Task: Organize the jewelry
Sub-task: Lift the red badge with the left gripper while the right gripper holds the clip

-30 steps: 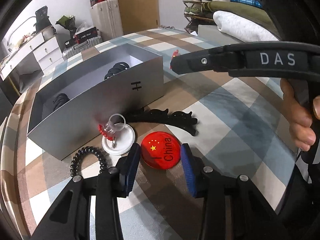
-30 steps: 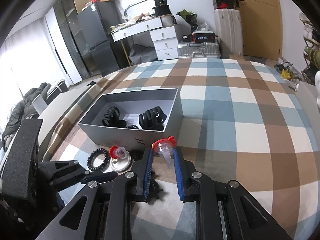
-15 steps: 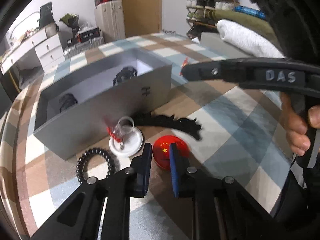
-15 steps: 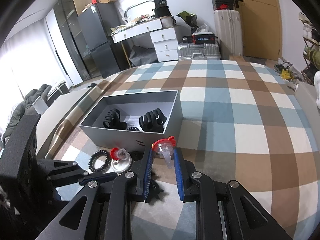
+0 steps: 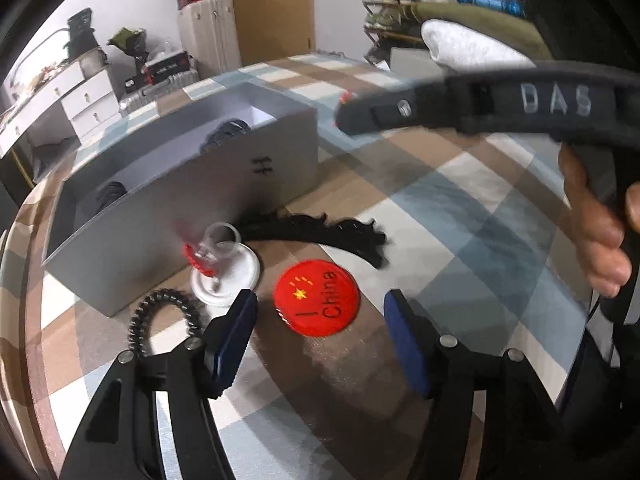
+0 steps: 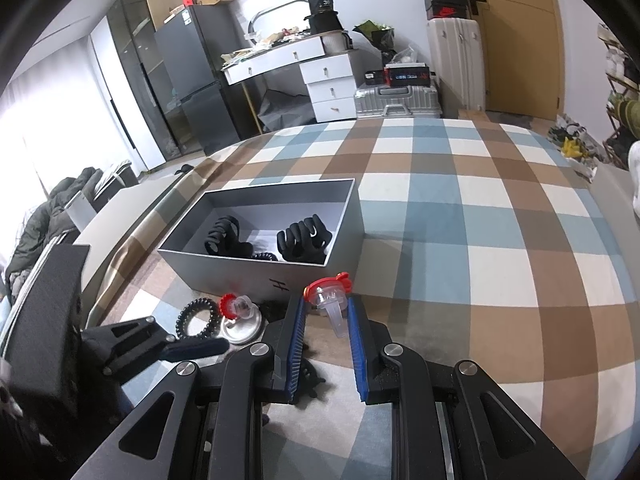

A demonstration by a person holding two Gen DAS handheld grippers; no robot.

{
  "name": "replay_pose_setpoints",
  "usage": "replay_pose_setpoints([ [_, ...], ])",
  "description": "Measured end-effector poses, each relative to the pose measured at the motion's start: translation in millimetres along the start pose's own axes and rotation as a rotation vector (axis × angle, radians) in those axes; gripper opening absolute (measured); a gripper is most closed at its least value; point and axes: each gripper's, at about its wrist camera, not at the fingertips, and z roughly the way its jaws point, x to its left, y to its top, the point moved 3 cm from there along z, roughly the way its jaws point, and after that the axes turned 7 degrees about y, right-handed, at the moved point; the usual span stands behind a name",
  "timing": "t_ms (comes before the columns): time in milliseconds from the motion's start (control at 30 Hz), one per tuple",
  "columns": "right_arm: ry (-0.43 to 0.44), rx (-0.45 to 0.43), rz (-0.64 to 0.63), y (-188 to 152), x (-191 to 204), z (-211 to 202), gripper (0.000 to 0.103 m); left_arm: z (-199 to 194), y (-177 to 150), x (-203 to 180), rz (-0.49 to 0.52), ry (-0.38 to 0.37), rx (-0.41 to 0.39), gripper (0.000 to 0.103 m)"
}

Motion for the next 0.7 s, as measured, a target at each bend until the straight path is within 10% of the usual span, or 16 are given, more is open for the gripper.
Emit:
replay_pose_setpoints([
  [333,0.003,-0.013,-0.001,2.9,0.5,-3.0,0.02,-15.4,1.9,-0.7,0.028,-0.01,-0.049,0.01],
  [567,0.001,-0.007,-0.005,3.3,0.9,-0.9,0.02,-8.6,1.5,4.8,-0.02,-0.043,-0.029,0.012],
  [700,-0.002,-0.009,-0.001,2.7,0.6,-0.9,0.02,-6.5,3.6,1.0,-0.033,-0.041,-0.032,0.05],
])
